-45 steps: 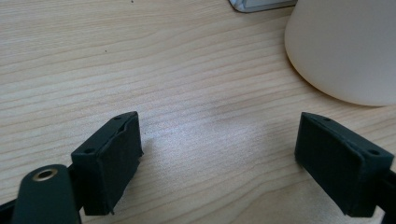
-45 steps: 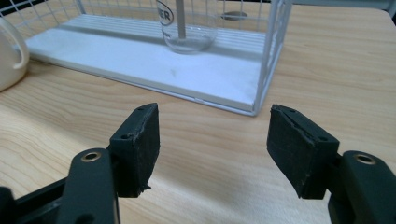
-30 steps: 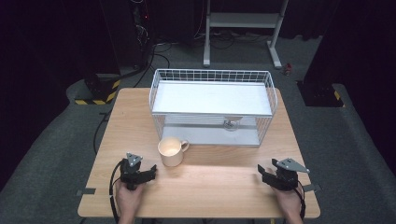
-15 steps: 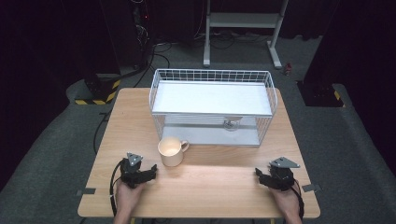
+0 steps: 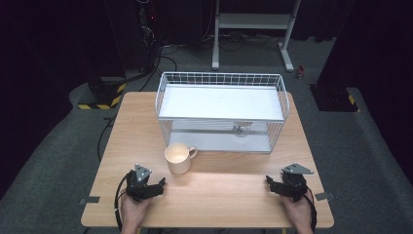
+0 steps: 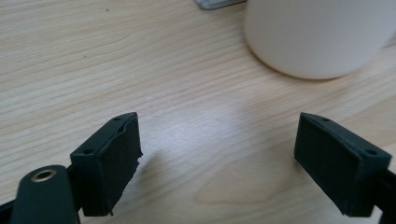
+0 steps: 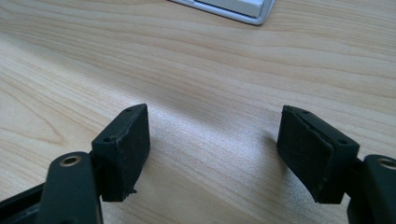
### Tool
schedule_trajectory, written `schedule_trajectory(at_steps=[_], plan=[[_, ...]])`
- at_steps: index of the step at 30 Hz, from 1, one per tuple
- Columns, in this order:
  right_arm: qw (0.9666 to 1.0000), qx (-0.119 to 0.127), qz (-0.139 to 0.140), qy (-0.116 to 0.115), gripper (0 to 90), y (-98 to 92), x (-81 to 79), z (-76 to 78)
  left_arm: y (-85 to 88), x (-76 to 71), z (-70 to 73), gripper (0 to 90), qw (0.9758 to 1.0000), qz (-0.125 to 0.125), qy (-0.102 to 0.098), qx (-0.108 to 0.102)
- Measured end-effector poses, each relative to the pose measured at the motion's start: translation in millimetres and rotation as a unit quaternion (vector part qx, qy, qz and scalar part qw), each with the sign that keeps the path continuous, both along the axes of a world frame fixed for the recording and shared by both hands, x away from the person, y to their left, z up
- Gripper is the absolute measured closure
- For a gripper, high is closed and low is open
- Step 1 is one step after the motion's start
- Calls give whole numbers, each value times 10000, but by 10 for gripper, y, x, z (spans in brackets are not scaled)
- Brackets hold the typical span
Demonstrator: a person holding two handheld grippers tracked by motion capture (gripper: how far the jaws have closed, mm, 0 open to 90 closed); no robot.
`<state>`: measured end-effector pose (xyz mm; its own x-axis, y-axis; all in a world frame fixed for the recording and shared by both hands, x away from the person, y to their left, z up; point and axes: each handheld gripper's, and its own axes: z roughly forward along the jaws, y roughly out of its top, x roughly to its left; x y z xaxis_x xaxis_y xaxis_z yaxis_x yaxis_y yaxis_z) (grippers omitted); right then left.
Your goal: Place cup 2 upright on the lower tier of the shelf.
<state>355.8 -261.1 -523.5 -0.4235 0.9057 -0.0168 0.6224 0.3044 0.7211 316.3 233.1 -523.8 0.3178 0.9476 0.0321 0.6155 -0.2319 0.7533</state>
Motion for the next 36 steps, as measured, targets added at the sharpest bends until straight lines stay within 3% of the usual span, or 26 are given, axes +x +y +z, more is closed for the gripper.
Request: schedule_trajectory(at_steps=[5, 9, 16, 27, 36], plan=[[10000, -10, 11, -9, 256, -2, 1, -1, -67, -82, 49, 138, 9997, -223, -31, 47], [10000, -9, 10, -8, 256, -2, 0, -1, -130, -114, 68, 117, 9992, -375, 80, -93], [10000, -16, 18, -14, 256, -3, 2, -1, -270, -134, 124, 114, 9982, -563, -20, -192], [10000, -14, 10, -13, 255, -3, 1, -1, -468, 42, 168, 79, 9966, -793, -6, -217], [10000, -11, 12, -13, 255, -2, 1, -2, -534, 190, 228, 75, 9976, -670, -99, -140]])
